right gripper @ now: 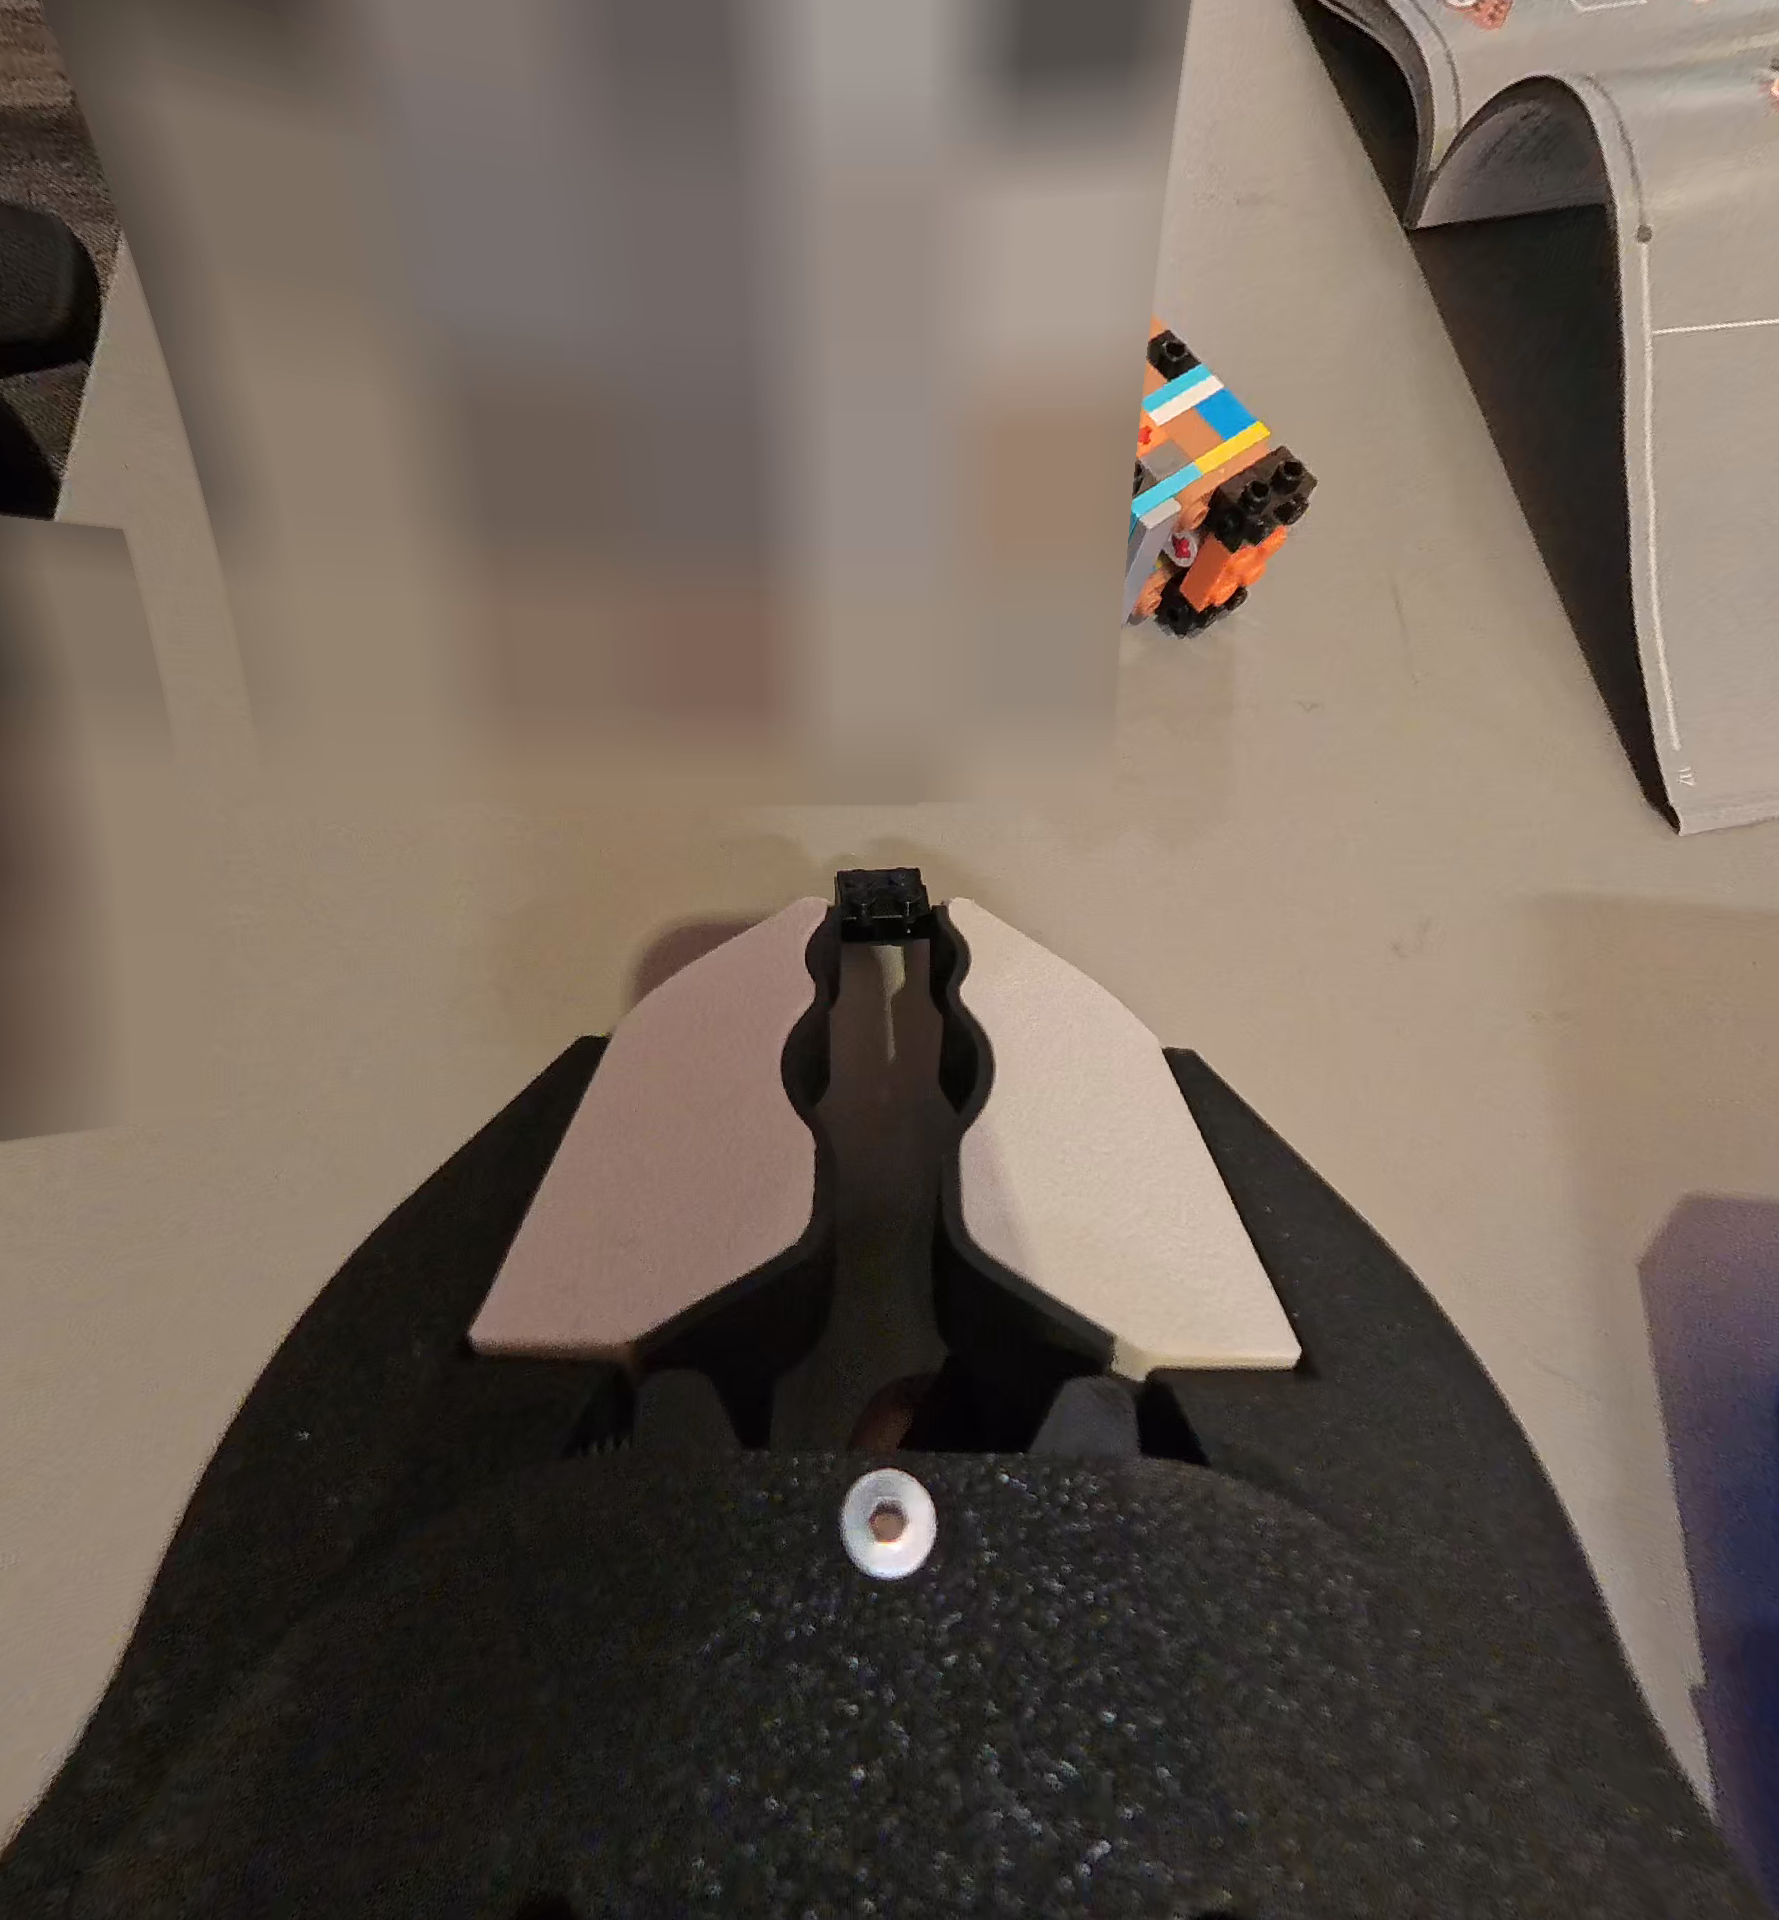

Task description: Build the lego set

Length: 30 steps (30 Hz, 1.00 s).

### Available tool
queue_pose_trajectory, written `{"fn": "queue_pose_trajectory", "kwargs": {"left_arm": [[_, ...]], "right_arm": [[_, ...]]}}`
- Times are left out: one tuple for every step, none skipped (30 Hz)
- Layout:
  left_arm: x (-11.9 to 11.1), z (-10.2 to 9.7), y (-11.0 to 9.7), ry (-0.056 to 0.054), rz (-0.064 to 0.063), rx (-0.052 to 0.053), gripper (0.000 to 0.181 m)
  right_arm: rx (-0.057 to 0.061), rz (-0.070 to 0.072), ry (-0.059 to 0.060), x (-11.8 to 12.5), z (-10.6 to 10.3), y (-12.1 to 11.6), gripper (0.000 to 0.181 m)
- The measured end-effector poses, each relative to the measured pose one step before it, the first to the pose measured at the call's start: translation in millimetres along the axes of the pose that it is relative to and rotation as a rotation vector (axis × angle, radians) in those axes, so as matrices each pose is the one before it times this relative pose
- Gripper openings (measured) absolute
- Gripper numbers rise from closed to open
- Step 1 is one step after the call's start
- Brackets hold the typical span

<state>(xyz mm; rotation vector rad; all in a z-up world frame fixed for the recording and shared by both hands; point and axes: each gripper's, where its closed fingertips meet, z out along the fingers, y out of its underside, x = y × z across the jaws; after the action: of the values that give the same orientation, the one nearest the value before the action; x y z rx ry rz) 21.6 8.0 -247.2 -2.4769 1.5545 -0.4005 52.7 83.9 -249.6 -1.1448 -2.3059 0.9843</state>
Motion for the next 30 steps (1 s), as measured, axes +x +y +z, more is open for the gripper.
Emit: {"fn": "queue_pose_trajectory", "kwargs": {"left_arm": [[-0.8,1.16,4.97,-0.0193,-0.0642,0.0053,0.024],[0.07,0.75,2.33,-0.0049,-0.0623,0.0255,0.025],[0.2,-0.24,0.14,0.0013,-0.0627,0.0467,0.027],[-1.38,-1.19,-1.39,0.003,-0.0766,0.0563,0.026],[-2.47,-1.31,-0.24,0.0027,-0.0717,0.0458,0.026],[-2.73,-1.63,0.61,-0.0026,-0.0511,0.0396,0.027],[-1.51,-1.89,0.13,0.0021,-0.0377,0.0413,0.028],[0.02,-1.82,0.12,0.0076,-0.0252,0.0343,0.029],[0.92,-1.62,-0.05,0.0066,-0.0152,0.032,0.031],[4.09,-1.38,-1.62,0.0237,-0.0091,0.039,0.034],[6.37,-0.96,-3.44,0.0394,-0.0113,0.0492,0.035],[6.13,-0.54,-3.38,0.0426,-0.0181,0.0476,0.036],[5.22,-0.52,-2.95,0.0422,-0.0173,0.0429,0.036],[3.84,-0.93,-2.76,0.0361,-0.021,0.044,0.036],[0.05,-1.1,-1.95,0.0179,-0.0343,0.0354,0.036],[-2.39,-1.18,-0.77,0.0044,-0.0413,0.0254,0.036],[-5.42,-1.02,1.63,-0.0172,-0.0355,0.0051,0.035],[-11.13,-0.69,5.18,-0.0643,-0.0144,-0.0271,0.035],[-11.18,-0.07,6.35,-0.0779,0.0268,-0.0395,0.036],[-6.14,0.6,2.93,-0.0572,0.0511,-0.0183,0.036],[-0.51,1.0,-1.31,-0.0302,0.0594,0.0044,0.037],[3.17,1.11,-3.12,-0.013,0.0697,0.0096,0.037],[3.76,1.55,-2.57,-0.0122,0.0865,-0.0013,0.037],[1.65,2.08,-0.17,-0.0253,0.1068,-0.022,0.037],[-0.03,2.42,2.6,-0.0312,0.1207,-0.0404,0.037],[-0.56,2.86,3.43,-0.0261,0.1169,-0.041,0.039],[0.44,2.95,1.92,-0.0083,0.0884,-0.024,0.041],[1.99,1.45,-2.66,0.0163,0.0448,0.0126,0.041],[1.7,1.01,-3.18,0.0263,0.0149,0.0164,0.041],[-0.52,1.6,0.36,0.0158,0.0067,-0.0055,0.04]], "right_arm": [[-0.0016,-0.001,-0.0003,-0.3,0.26,0.26,0.016],[-0.0019,-0.0006,-0.0012,-0.33,0.42,0.26,0.016],[-0.0021,-0.0008,-0.0016,-0.45,0.59,0.39,0.016],[-0.0023,-0.0009,-0.0014,-0.41,0.58,0.41,0.016],[-0.0025,-0.0009,-0.0009,-0.35,0.56,0.45,0.016],[-0.0023,-0.0013,-0.0004,-0.27,0.68,0.32,0.016],[-0.0027,-0.0018,-0.0001,-0.23,0.35,0.37,0.016],[-0.0026,-0.0022,0.0015,-0.07,0.33,0.24,0.016],[-0.0013,-0.0018,0.001,-0.12,0.09,0.11,0.015],[-0.0004,-0.0012,0.0003,-0.04,0.06,-0.04,0.015],[-0.0009,-0.0006,0.0002,-0.09,0.09,0.1,0.015],[-0.0011,-0.0005,-0.0001,0.0,0.16,0.19,0.015],[-0.0004,-0.0005,-0.0003,-0.08,0.01,0.01,0.016],[-0.0003,-0.0003,-0.0002,-0.01,0.05,0.11,0.016],[-0.0004,-0.0004,-0.0001,-0.07,0.01,0.01,0.016],[-0.0005,-0.0005,-0.0001,-0.11,0.01,0.15,0.016],[-0.0006,-0.0005,-0.0001,-0.06,0.07,0.1,0.016],[-0.0006,-0.0008,-0.0001,-0.04,0.0,0.03,0.016],[-0.0005,-0.0009,-0.0002,-0.12,0.12,0.04,0.016],[-0.0005,-0.001,-0.0003,-0.18,-0.01,0.03,0.016],[-0.0002,-0.0014,-0.0003,-0.16,0.08,0.07,0.016],[-0.0002,-0.0014,-0.0003,-0.1,0.07,-0.07,0.016],[-0.0001,-0.0008,-0.0006,-0.1,0.1,0.04,0.016],[0.0,-0.0005,-0.0005,-0.11,0.04,-0.05,0.016],[0.0003,-0.0004,-0.0002,-0.06,-0.03,0.01,0.016],[0.0006,-0.0003,-0.0003,-0.02,0.04,-0.08,0.016],[0.0007,-0.0007,-0.0003,-0.04,-0.07,-0.12,0.016],[0.0006,-0.0012,-0.0004,-0.16,-0.03,-0.01,0.016],[0.0009,-0.0014,0.0,-0.1,-0.08,-0.13,0.016],[0.0012,-0.0014,-0.0003,-0.13,-0.06,-0.17,0.015]]}}
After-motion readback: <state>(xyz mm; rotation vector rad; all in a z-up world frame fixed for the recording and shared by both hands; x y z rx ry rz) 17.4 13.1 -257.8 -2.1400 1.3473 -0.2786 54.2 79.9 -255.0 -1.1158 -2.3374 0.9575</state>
